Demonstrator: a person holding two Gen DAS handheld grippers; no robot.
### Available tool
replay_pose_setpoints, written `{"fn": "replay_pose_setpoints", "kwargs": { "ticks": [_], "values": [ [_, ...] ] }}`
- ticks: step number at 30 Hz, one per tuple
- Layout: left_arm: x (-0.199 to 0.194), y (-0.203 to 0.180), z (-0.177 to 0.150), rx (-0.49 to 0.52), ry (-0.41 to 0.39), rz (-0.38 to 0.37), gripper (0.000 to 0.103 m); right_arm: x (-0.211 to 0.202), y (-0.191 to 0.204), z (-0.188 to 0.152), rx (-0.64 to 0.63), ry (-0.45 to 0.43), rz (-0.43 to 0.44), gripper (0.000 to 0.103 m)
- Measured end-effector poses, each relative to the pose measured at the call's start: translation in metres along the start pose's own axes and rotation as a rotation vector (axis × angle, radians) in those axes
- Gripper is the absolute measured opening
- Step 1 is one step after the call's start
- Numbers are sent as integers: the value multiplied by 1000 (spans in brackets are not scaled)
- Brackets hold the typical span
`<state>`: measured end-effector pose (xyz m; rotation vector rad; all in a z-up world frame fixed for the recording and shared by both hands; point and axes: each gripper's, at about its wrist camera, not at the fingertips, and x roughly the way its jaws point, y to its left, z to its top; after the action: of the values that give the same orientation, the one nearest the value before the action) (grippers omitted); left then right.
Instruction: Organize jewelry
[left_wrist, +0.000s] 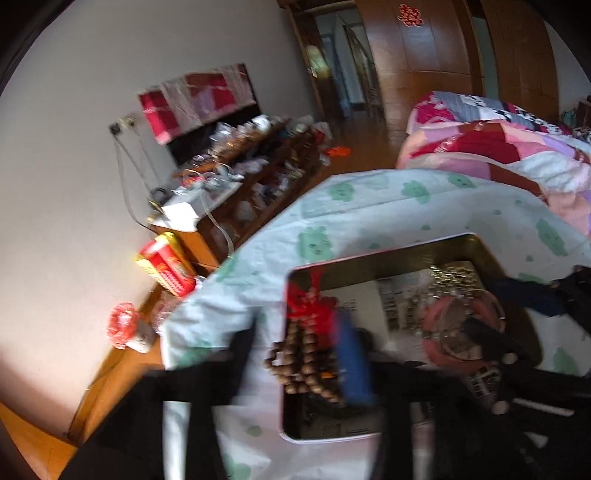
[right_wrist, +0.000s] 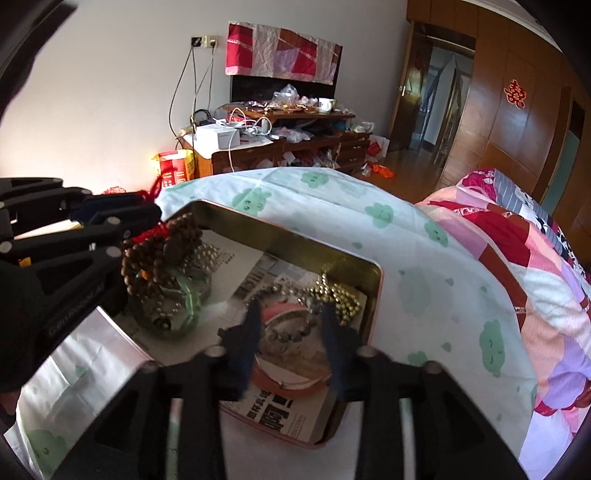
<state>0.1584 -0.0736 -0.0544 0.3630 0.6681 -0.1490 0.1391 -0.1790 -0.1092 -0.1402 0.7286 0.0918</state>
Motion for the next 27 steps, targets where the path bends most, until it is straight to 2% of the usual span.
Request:
{"fn": "replay_pose_setpoints", "kwargs": {
  "ticks": [1,3,8,12,27],
  "values": [
    [-5,3,-2,-11,-32,30,87,-2,-1,-2,3,1,-5,42],
    [-10,7,-5,-24,-45,19,87,-6,-4,-5,17,4,-13,54],
    [-21,20,-10,-53,-42,12,87,-21,-9,-11,38,-11,-34,56],
    [-29,26,-15,-70,-47,11,87,-32,-10,-15,40,-30,-47,65],
    [-37,36,-29,-103,-33,17,87,-48,-7,-17,39,-57,-64,66]
  ]
}}
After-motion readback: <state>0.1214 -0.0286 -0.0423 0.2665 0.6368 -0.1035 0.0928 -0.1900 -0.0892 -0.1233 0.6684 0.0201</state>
